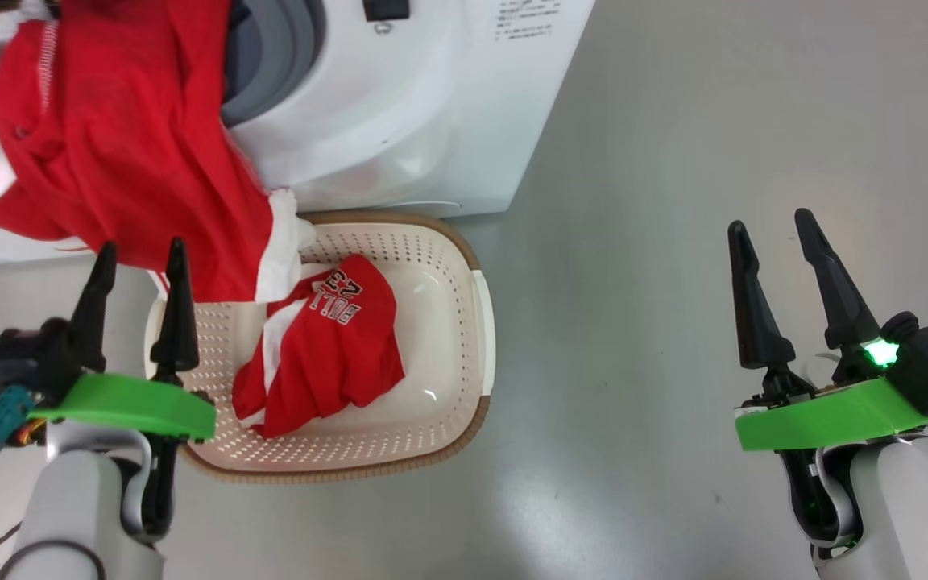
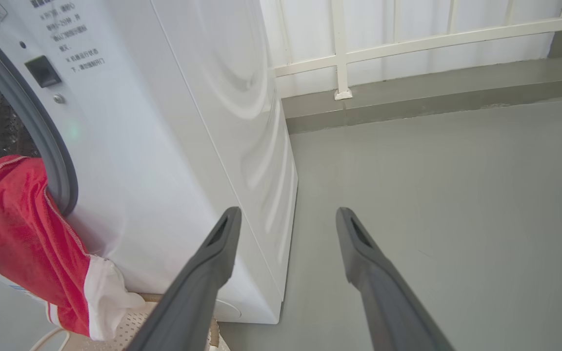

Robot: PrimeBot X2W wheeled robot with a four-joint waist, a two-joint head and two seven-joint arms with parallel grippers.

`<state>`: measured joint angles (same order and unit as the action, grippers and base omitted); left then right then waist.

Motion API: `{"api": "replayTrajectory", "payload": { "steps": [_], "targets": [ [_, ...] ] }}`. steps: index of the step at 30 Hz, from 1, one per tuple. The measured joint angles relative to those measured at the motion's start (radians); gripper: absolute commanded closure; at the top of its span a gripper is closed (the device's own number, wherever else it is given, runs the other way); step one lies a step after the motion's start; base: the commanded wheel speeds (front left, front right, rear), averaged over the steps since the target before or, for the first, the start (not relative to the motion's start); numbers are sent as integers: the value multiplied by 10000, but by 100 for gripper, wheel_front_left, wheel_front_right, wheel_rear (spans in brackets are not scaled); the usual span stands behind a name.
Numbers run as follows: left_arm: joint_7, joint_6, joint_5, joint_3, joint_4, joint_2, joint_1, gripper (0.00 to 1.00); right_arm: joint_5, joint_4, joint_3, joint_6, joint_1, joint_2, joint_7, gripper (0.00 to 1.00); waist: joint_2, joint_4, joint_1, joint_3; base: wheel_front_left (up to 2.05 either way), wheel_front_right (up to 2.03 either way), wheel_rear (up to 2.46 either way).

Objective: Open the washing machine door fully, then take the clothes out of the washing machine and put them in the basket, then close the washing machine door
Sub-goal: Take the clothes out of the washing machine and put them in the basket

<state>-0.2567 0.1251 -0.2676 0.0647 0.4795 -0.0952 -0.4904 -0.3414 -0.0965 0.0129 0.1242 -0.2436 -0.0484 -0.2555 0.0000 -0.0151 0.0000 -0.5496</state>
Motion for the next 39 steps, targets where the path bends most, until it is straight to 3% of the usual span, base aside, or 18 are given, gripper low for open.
{"api": "replayTrajectory", "payload": {
  "steps": [18,33,39],
  "targets": [
    [0,0,136,644,-2539,257,2276,0,40,-127,-111,0,589,-8,0,0,0,316,0,706,0,0,0],
    [0,0,228,731,-2890,403,2201,0,40,-121,-125,0,559,-8,0,0,0,291,0,585,0,0,0],
    [-2,0,205,945,-2941,282,1236,0,38,-96,-98,0,550,-8,0,0,0,267,0,394,0,0,0]
  ]
}}
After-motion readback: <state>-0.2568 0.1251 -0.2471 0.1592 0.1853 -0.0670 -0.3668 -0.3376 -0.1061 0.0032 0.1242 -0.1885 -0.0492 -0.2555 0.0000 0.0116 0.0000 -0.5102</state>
